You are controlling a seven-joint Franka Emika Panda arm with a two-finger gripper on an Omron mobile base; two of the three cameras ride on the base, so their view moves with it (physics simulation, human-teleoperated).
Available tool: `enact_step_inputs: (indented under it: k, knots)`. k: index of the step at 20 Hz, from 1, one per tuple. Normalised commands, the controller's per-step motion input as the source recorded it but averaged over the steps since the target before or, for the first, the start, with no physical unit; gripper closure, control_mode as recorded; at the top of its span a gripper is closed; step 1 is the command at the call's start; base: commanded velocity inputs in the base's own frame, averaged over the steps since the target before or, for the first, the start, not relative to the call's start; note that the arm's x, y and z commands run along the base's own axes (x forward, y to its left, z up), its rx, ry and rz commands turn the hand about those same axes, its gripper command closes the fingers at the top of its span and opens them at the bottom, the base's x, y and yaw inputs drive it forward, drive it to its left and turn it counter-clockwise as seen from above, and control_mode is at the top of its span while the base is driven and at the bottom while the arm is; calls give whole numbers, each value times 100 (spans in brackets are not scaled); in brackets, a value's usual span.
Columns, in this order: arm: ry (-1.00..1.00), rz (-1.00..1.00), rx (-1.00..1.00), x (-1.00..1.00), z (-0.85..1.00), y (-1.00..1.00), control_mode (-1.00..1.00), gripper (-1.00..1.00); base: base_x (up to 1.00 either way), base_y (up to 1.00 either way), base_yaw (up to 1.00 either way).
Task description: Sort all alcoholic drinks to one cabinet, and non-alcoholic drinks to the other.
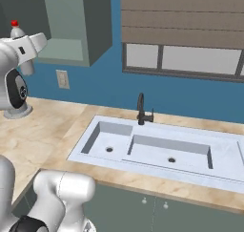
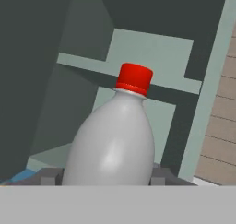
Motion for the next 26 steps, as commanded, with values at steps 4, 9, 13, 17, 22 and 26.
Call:
enact_step_inputs:
  k: [4, 9, 13, 17, 22, 26]
  knots:
    - [0, 5, 0, 61, 2, 48, -100, 100, 0, 0, 0]
    - [0, 3, 0, 55, 14, 36, -100, 100, 0, 0, 0]
    - [0, 0, 0, 54, 18, 26, -100, 100, 0, 0, 0]
    - [0, 1, 0, 57, 13, 20, -100, 100, 0, 0, 0]
    - [4, 1, 0, 56, 1, 20, -100, 100, 0, 0, 0]
    - [13, 2, 1, 53, 0, 14, -100, 100, 0, 0, 0]
